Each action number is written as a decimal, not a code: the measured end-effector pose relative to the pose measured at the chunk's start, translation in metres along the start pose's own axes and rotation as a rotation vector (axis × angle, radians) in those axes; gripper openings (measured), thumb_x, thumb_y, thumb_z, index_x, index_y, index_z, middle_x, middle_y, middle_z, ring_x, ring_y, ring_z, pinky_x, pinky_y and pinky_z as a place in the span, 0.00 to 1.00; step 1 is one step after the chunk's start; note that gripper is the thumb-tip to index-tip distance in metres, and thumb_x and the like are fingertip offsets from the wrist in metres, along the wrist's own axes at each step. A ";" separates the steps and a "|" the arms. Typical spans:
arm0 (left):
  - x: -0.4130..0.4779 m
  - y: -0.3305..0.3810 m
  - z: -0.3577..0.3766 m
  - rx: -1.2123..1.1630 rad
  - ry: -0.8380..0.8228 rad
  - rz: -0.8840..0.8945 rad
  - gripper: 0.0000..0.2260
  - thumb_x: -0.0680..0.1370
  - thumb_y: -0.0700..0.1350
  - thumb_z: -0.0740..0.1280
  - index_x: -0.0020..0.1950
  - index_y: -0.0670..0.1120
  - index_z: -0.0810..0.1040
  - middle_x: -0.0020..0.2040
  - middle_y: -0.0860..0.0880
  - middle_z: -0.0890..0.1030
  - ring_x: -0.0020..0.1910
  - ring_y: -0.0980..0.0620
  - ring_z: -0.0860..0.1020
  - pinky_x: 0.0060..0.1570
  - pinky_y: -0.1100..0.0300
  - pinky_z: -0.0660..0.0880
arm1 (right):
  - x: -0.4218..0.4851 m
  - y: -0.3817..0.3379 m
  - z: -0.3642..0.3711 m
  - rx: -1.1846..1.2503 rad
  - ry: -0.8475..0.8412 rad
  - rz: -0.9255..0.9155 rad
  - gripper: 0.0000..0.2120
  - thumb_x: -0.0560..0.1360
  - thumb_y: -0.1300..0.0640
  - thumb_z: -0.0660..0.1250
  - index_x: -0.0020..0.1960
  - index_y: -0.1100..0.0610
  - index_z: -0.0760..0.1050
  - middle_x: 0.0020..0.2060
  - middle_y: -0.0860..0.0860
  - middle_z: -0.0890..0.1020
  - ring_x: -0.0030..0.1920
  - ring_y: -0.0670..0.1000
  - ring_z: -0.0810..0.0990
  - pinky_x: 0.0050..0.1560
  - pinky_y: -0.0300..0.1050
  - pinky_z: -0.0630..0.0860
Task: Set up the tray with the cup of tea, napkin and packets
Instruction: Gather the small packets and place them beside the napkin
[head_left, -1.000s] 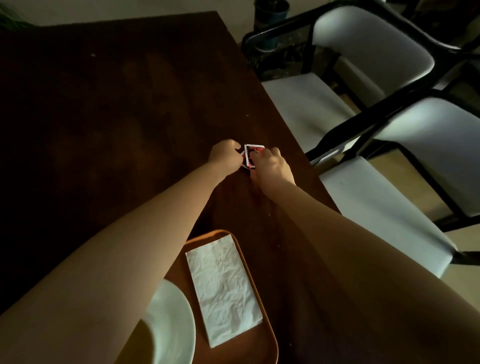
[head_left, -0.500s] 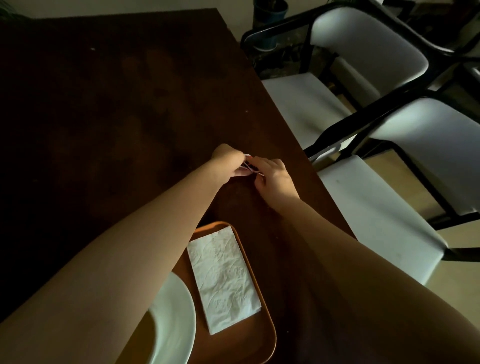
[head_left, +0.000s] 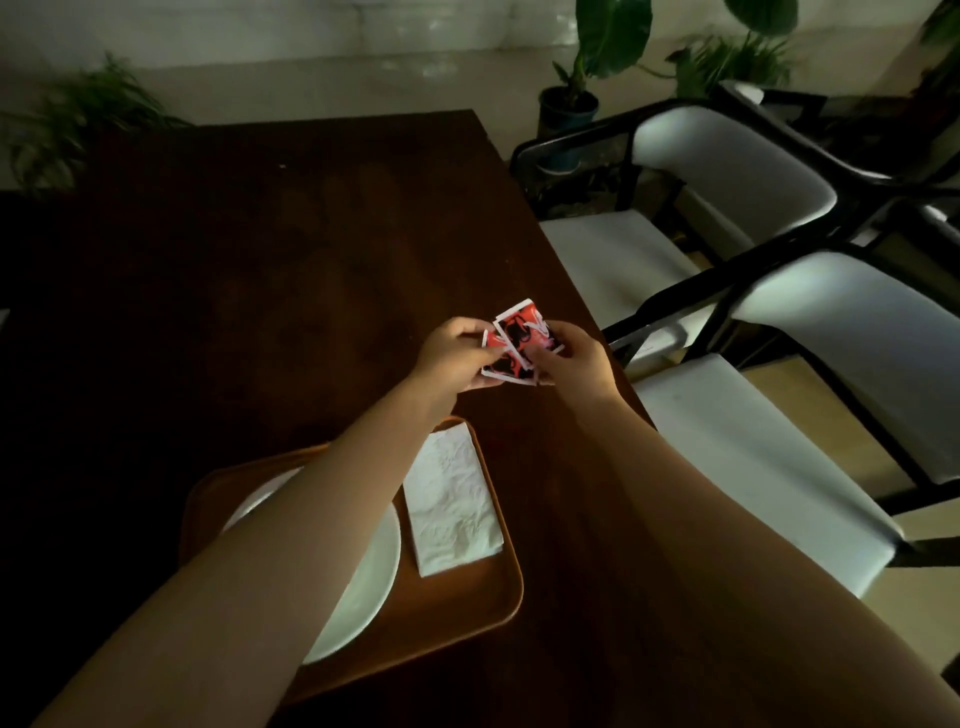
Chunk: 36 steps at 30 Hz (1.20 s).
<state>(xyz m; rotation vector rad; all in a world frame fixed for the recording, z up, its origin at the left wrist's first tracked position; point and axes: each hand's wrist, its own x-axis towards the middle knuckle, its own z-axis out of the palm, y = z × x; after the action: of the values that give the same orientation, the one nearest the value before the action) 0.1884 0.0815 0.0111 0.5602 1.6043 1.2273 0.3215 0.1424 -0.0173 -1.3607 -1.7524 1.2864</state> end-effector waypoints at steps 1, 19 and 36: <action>-0.015 -0.006 -0.001 0.000 0.004 0.008 0.10 0.73 0.34 0.67 0.52 0.44 0.74 0.50 0.45 0.78 0.48 0.47 0.79 0.33 0.62 0.79 | -0.010 0.001 -0.002 0.021 0.005 0.013 0.15 0.74 0.59 0.66 0.60 0.58 0.73 0.51 0.55 0.81 0.49 0.55 0.82 0.50 0.52 0.81; -0.189 -0.107 -0.053 0.305 0.616 0.150 0.08 0.74 0.40 0.67 0.53 0.45 0.76 0.55 0.43 0.80 0.56 0.45 0.78 0.44 0.56 0.76 | -0.173 0.046 0.028 -0.395 -0.420 -0.209 0.12 0.75 0.58 0.66 0.58 0.54 0.77 0.56 0.53 0.82 0.48 0.49 0.79 0.39 0.33 0.71; -0.200 -0.148 -0.032 0.285 0.496 0.132 0.09 0.74 0.38 0.65 0.54 0.45 0.77 0.50 0.48 0.80 0.51 0.53 0.75 0.48 0.60 0.71 | -0.178 0.066 0.016 -0.427 -0.242 -0.363 0.15 0.76 0.58 0.62 0.62 0.54 0.74 0.54 0.52 0.77 0.52 0.48 0.75 0.51 0.34 0.72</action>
<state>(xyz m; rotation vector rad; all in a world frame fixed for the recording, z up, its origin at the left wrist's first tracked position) 0.2682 -0.1509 -0.0374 0.5745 2.2128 1.3112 0.3904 -0.0296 -0.0632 -1.0513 -2.4134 0.9386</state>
